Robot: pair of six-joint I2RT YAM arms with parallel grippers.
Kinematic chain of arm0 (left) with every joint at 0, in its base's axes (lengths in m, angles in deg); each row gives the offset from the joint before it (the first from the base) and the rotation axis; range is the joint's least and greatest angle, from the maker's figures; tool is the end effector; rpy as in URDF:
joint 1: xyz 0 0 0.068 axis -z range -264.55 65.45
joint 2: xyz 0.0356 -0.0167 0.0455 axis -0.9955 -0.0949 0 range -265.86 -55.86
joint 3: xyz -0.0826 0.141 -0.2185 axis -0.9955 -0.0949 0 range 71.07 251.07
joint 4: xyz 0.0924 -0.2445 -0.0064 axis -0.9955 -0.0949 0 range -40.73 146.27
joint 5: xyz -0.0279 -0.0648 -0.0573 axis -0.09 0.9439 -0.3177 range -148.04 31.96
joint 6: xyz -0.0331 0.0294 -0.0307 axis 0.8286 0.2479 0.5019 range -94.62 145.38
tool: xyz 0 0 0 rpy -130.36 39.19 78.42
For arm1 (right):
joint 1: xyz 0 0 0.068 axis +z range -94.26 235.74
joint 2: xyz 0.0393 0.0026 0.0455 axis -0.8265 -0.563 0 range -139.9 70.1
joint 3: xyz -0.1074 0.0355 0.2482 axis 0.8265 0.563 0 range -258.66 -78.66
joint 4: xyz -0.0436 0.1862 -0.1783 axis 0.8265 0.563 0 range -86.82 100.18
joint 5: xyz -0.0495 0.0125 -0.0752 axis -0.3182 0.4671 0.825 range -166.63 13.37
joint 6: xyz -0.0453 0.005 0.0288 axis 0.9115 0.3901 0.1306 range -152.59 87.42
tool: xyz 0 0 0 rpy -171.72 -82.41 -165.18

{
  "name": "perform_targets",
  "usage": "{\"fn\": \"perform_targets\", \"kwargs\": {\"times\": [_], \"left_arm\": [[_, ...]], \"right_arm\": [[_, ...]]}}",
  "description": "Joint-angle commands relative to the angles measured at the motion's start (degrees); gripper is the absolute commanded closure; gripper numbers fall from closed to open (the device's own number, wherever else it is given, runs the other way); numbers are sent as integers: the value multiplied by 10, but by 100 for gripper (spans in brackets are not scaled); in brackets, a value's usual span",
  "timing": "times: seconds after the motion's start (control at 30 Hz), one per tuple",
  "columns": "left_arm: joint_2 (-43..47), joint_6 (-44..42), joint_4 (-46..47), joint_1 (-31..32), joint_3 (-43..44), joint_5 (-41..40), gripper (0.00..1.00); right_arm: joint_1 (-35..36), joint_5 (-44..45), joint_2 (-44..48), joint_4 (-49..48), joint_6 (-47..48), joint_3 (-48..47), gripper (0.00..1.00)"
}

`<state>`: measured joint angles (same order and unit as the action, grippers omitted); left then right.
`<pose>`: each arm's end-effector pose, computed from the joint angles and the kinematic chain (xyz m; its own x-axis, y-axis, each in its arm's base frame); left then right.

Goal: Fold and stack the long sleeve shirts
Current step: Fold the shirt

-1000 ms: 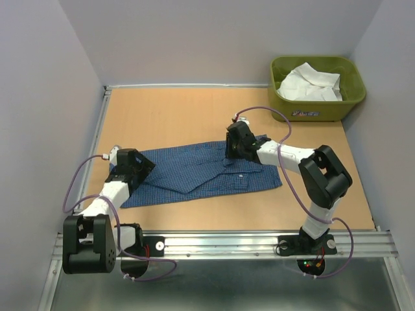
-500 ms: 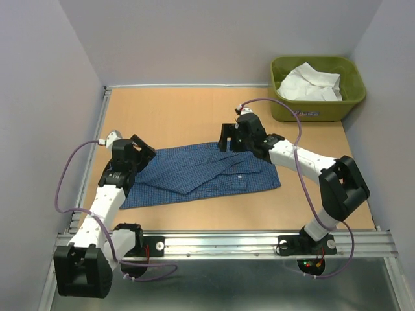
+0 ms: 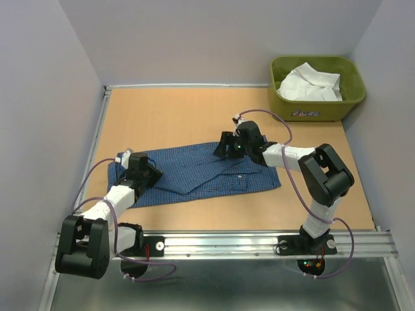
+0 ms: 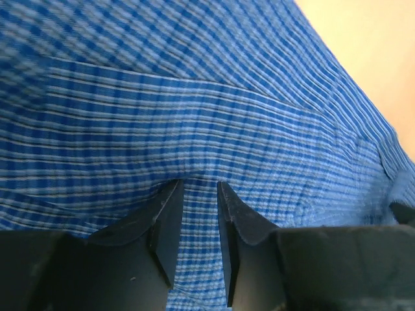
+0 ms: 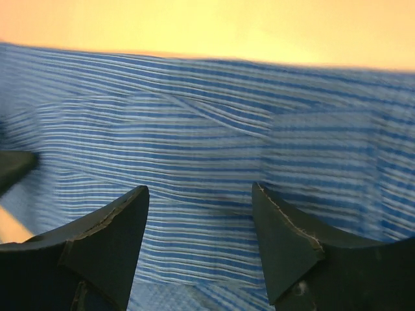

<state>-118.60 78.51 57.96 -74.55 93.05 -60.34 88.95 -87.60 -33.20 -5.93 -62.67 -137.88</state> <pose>0.2059 -0.0350 0.1646 -0.4867 -0.7258 -0.4861 -0.4108 0.6813 -0.6059 0.3206 0.2180 0.1804 -0.7499 0.0973 -0.6544 -0.3377 0.7943 0.5051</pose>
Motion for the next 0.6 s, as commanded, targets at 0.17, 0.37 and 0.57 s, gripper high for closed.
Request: {"fn": "perform_targets", "kwargs": {"times": [0.17, 0.37, 0.57], "left_arm": [[29, -10, 15, -46, 24, -14, 52], [72, -65, -35, -82, 63, -63, 46], [1, -82, -20, -125, 90, -37, 54]], "right_arm": [[-60, -27, 38, -53, 19, 71, 31], [-38, -164, 73, -46, 6, 15, 30], [45, -295, 13, -48, -16, -69, 30]]}}
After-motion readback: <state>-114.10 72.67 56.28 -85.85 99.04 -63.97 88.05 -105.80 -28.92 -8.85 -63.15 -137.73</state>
